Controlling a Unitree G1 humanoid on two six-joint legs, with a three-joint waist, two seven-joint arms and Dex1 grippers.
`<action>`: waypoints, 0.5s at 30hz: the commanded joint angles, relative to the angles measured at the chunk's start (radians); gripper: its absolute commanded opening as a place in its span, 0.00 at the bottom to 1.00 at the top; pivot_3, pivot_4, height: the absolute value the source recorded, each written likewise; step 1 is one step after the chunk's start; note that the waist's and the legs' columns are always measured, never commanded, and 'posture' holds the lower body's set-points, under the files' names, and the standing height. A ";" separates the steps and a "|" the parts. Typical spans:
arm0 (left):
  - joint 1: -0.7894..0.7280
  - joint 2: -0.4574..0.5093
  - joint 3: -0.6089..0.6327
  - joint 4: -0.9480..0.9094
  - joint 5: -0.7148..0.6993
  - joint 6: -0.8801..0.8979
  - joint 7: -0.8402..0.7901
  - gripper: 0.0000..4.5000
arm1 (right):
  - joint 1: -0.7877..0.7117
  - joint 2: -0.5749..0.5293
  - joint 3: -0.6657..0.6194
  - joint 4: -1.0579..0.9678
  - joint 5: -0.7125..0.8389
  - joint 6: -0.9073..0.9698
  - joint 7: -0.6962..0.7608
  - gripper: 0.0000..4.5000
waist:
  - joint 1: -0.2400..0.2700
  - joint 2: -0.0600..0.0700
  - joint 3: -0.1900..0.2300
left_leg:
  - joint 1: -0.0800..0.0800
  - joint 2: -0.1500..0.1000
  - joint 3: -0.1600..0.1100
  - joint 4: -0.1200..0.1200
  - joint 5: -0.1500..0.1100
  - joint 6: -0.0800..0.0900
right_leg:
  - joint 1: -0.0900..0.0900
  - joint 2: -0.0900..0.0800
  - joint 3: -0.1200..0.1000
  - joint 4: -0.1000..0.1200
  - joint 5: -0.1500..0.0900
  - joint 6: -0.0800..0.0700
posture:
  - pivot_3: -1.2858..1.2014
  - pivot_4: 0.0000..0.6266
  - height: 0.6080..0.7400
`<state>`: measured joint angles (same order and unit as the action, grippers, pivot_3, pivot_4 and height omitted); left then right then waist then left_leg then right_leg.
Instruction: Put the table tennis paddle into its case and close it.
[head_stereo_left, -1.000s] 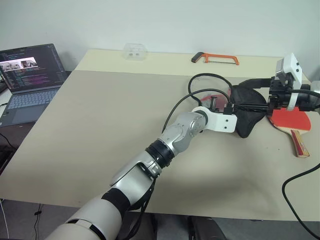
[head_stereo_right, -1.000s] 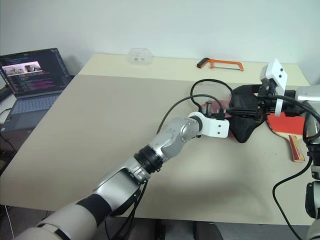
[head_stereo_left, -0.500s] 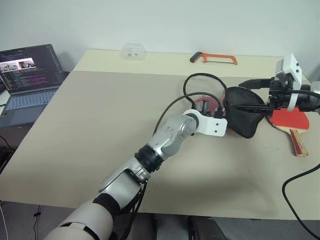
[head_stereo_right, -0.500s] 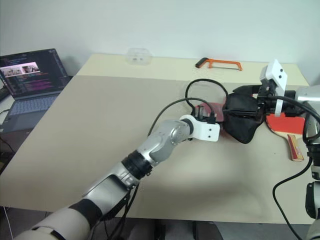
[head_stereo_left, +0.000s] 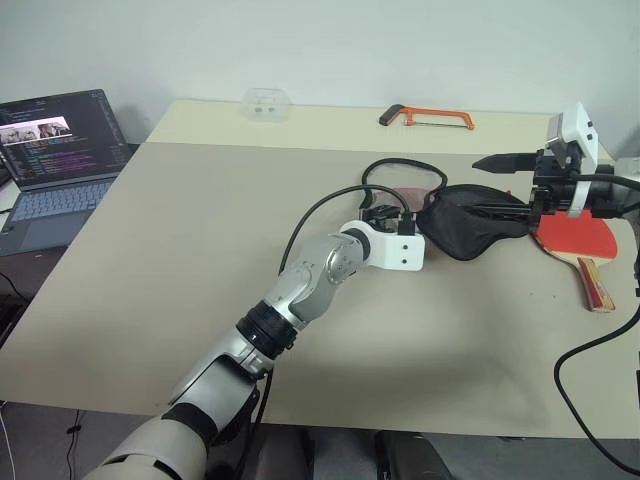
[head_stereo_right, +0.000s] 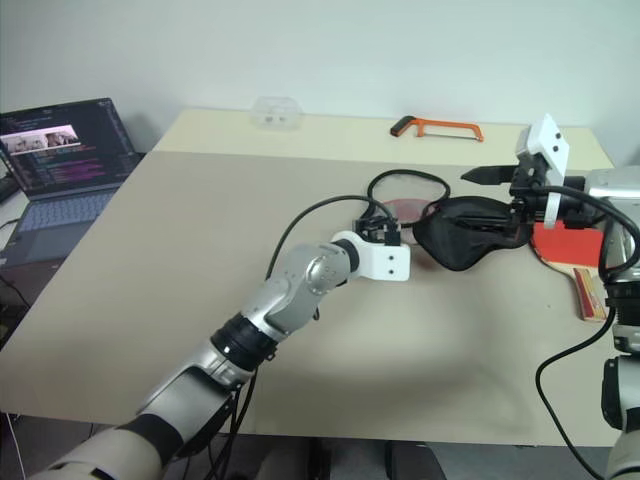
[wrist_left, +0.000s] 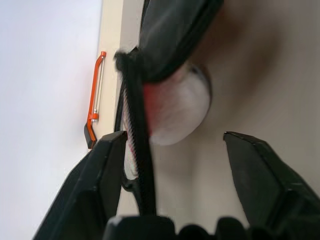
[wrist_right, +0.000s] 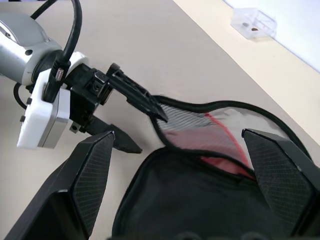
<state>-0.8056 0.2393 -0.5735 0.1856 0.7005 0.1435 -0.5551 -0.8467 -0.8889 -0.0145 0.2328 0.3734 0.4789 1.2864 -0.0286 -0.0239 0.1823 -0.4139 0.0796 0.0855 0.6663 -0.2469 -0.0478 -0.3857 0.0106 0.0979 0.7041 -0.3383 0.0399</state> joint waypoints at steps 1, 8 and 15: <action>0.066 0.059 0.065 -0.146 -0.032 -0.019 -0.012 0.70 | -0.027 -0.010 -0.016 0.000 -0.004 -0.022 0.008 1.00 | -0.005 0.000 0.000 | 0.000 0.000 0.000 0.000 0.000 0.000 | 0.000 0.000 0.000 0.000 0.000 0.000 | 0.52 0.24 1.00; 0.327 0.185 0.128 -0.283 -0.082 0.079 -0.110 0.70 | -0.024 -0.015 -0.022 0.008 -0.006 -0.028 0.008 1.00 | -0.006 0.001 -0.001 | 0.003 0.001 0.001 0.001 0.000 0.000 | -0.002 0.000 0.002 0.006 0.000 -0.001 | 0.52 0.24 1.00; 0.313 -0.033 0.300 -0.153 -0.294 0.216 -0.002 0.70 | -0.026 -0.015 -0.018 0.004 -0.008 -0.024 0.006 1.00 | 0.002 0.001 -0.001 | 0.004 0.000 -0.002 0.013 -0.004 0.008 | 0.006 -0.001 -0.002 0.011 0.000 0.000 | 0.52 0.24 1.00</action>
<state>-0.4671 0.2210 -0.3035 0.0233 0.4544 0.3500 -0.5778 -0.8481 -0.8920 -0.0133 0.2550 0.3660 0.4722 1.2879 -0.0269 -0.0226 0.1814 -0.4096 0.0789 0.0833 0.6793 -0.2510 -0.0391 -0.3795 0.0097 0.0966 0.7150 -0.3380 0.0412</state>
